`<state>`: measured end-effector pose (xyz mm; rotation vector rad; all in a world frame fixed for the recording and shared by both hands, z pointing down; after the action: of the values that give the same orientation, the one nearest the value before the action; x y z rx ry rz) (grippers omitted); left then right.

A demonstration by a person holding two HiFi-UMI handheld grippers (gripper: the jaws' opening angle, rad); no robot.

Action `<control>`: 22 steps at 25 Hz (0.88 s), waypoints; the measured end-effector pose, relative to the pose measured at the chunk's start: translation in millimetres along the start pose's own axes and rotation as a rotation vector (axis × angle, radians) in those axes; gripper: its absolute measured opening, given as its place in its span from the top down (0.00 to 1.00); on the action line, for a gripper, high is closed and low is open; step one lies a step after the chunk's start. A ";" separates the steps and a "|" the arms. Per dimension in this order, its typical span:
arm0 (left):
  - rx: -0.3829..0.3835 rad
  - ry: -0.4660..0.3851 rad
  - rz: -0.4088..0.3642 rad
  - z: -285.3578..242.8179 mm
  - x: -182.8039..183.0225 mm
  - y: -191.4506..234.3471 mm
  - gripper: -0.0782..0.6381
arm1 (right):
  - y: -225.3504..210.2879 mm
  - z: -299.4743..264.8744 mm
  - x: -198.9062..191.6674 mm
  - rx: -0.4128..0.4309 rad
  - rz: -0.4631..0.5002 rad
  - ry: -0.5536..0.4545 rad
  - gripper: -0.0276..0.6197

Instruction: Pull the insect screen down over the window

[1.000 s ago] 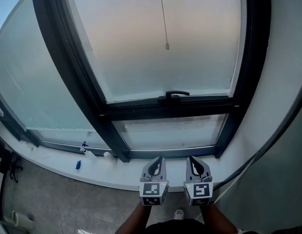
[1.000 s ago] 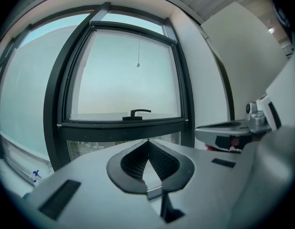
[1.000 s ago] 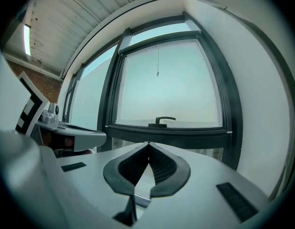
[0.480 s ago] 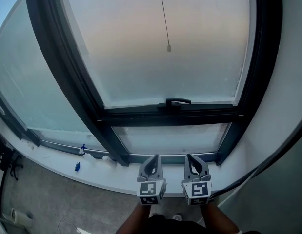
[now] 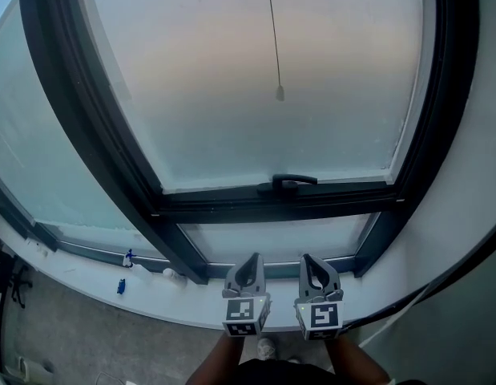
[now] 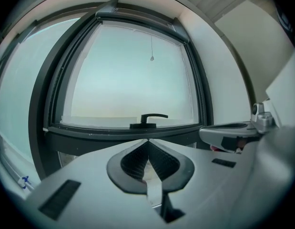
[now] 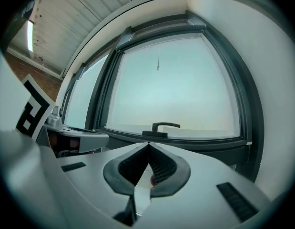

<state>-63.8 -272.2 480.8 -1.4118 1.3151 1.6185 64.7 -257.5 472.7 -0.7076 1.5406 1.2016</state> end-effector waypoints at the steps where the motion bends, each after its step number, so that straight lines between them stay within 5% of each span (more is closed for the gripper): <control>1: -0.005 -0.009 0.000 -5.2 3.8 3.0 0.89 | -1.6 -6.3 0.9 -0.008 0.001 0.002 0.95; 22: -0.074 -0.138 -0.106 -76.8 77.9 55.0 0.89 | -35.7 -93.6 49.5 -0.200 0.060 -0.092 0.95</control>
<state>-105.7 -373.5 426.5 -1.3630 1.0948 1.6766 47.3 -350.3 413.0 -0.7299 1.3865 1.4276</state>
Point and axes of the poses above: the fingertips, and each gripper's own axes: z backward along the fingers, y to its left, x out of its top, the point moved 3 cm from there along z, backward along the fingers, and after that the axes turned 14 degrees about z, right-handed, at the moved point
